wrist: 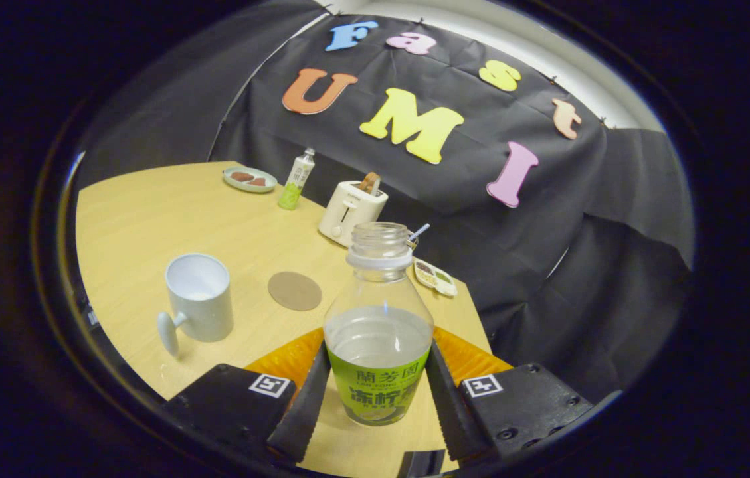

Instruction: Take the bottle from table, then pour the juice into the cup, finally place the bottle on the coaster

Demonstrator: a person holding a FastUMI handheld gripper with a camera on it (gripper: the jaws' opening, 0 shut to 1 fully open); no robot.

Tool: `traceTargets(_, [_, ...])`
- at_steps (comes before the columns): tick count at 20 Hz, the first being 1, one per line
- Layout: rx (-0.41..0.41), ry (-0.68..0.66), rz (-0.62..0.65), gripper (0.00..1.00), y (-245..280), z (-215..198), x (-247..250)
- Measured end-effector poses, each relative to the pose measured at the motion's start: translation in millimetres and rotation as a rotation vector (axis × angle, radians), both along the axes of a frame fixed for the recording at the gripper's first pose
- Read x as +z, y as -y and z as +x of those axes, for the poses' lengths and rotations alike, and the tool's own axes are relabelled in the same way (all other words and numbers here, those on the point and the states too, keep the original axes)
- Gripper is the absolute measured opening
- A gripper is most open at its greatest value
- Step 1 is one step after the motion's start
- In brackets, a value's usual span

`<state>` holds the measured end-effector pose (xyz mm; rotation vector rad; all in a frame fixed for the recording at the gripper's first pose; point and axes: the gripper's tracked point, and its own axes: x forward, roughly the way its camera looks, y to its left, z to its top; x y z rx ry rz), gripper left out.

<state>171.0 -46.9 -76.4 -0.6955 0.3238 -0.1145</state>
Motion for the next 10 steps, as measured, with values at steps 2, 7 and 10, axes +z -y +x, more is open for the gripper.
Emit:
traceTargets(2, [-0.038,0.001,-0.09,0.8,7.3,2.8,6.6])
traceTargets(7, [-0.103,0.09,-0.324,0.8,16.6,7.8,32.8])
traceTargets(10, [-0.117,0.149,-0.496,0.8,13.0,10.2,40.8])
